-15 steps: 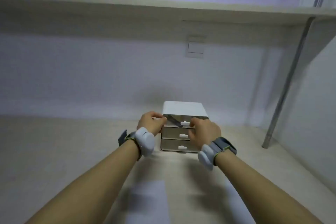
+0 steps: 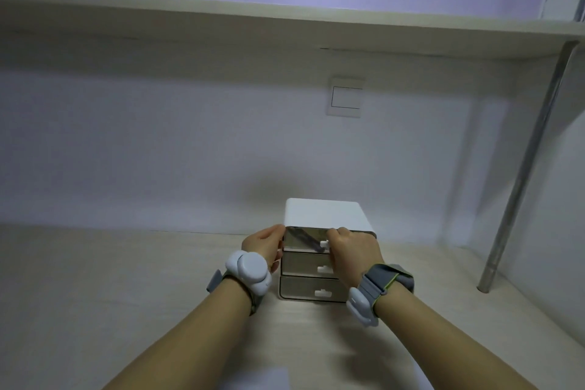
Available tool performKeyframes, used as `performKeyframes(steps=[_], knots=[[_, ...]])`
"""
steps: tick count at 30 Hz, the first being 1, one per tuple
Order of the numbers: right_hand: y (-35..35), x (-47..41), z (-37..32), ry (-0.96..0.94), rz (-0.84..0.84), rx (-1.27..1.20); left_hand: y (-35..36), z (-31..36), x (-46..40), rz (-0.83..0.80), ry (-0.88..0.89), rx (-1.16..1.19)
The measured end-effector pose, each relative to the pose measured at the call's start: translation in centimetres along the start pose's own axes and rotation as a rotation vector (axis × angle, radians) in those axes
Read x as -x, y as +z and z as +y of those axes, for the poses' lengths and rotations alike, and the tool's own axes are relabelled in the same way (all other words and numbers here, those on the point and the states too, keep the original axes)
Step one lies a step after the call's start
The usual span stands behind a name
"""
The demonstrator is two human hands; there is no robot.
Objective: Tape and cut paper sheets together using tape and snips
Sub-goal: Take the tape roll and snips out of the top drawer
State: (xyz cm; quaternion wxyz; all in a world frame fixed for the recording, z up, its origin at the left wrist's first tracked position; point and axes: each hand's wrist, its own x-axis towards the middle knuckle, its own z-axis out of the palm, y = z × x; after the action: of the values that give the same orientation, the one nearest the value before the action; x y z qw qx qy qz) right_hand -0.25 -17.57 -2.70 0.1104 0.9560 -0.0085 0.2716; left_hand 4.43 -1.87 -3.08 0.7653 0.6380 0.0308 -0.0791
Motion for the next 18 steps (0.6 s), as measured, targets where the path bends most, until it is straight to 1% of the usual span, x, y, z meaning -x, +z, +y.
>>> performKeyframes(steps=[4, 7, 10, 12, 14, 18], knots=[[0.0, 0.4, 0.3, -0.019, 0.035, -0.045, 0.0, 0.3, 0.0, 0.026, -0.081, -0.001], [-0.6, 1.2, 0.6, -0.07, 0.101, -0.047, -0.2, 0.9, 0.2, 0.033, -0.154, 0.03], [-1.4, 2.5, 0.6, -0.094, 0.166, -0.017, -0.3, 1.2, 0.6, 0.034, -0.168, 0.003], [-1.8, 3.6, 0.6, -0.114, 0.23, -0.021, -0.3, 1.4, 1.2, 0.026, -0.151, -0.016], [-2.1, 4.6, 0.7, -0.128, 0.273, -0.049, -0.5, 1.4, 1.7, 0.014, -0.087, -0.057], [-2.3, 6.1, 0.4, -0.144, 0.228, -0.063, -0.7, 1.5, 2.6, 0.041, 0.093, -0.23]])
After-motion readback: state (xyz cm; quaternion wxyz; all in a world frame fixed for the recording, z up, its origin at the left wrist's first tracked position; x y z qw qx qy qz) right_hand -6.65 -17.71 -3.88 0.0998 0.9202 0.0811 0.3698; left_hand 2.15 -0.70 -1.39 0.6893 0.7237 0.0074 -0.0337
